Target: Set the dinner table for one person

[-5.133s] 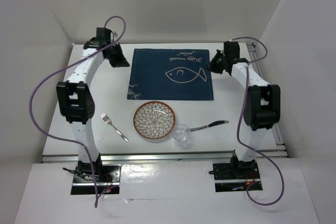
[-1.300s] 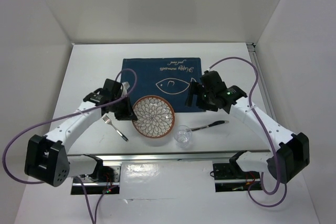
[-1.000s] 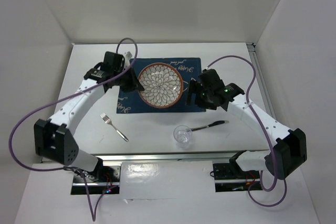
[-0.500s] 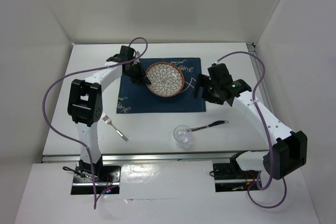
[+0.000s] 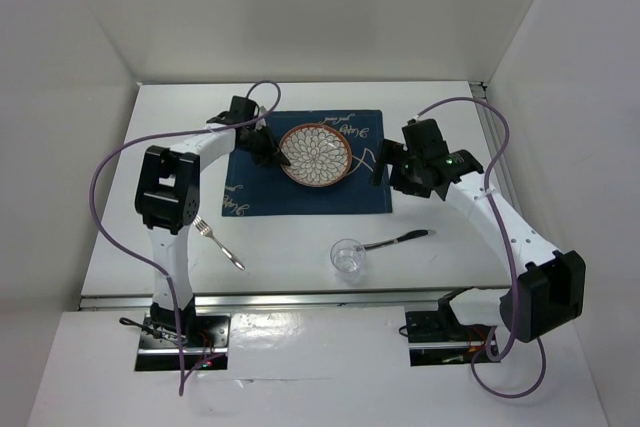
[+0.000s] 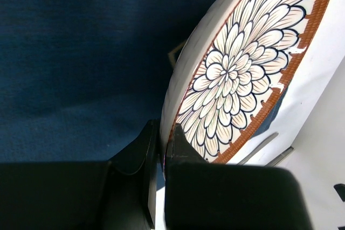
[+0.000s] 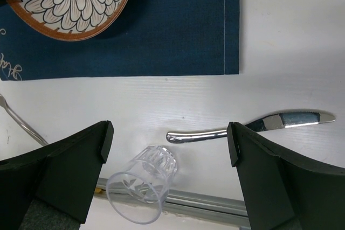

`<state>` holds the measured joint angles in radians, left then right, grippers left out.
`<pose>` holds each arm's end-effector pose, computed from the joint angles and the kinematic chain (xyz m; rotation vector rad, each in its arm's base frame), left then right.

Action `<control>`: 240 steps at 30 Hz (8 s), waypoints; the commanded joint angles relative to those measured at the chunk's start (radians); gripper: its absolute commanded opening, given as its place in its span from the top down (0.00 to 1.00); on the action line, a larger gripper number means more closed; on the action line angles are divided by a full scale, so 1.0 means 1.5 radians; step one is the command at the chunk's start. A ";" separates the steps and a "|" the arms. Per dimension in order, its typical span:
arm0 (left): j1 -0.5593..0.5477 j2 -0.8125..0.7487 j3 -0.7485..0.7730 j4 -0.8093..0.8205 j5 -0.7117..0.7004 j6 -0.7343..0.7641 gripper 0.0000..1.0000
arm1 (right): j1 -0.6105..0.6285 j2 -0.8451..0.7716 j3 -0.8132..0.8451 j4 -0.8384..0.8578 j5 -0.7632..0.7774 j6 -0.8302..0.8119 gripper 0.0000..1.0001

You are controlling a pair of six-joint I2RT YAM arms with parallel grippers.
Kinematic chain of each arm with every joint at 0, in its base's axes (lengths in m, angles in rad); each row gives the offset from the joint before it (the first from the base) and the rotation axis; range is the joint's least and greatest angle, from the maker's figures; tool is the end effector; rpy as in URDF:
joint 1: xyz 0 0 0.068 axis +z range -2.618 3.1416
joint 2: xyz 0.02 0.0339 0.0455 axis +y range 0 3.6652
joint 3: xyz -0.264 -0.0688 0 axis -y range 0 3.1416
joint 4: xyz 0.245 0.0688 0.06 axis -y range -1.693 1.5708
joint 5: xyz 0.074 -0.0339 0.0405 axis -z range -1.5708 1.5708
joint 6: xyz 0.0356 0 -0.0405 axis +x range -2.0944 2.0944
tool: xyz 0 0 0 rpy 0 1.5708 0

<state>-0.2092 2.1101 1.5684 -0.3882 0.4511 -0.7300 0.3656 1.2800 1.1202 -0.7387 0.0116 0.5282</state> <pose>0.4466 -0.1107 0.1801 -0.4813 2.5803 -0.9286 0.2467 0.0940 0.3009 0.2086 2.4974 0.3653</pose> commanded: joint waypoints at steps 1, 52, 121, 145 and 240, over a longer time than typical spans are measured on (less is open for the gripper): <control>0.007 -0.013 -0.006 0.081 0.071 -0.026 1.00 | -0.004 -0.007 0.008 -0.013 -0.001 -0.013 0.00; 0.007 -0.594 -0.254 -0.241 -0.242 0.068 0.36 | 0.258 -0.025 -0.005 -0.087 0.046 0.067 1.00; 0.032 -0.484 -0.470 -0.225 -0.331 -0.157 0.40 | -0.124 0.405 0.614 0.016 -0.017 -0.092 0.00; 0.052 -0.484 -0.505 -0.144 -0.355 -0.117 0.39 | -0.124 0.190 0.355 -0.005 0.006 -0.120 0.00; -0.079 0.030 0.377 -0.463 -0.450 0.182 0.14 | 0.033 0.183 -0.186 0.021 0.056 0.503 0.27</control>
<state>-0.3286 2.2700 2.0899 -1.0325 -0.2157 -0.4503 0.3985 1.5021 0.8047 -0.7433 0.0517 1.2251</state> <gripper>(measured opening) 0.853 0.747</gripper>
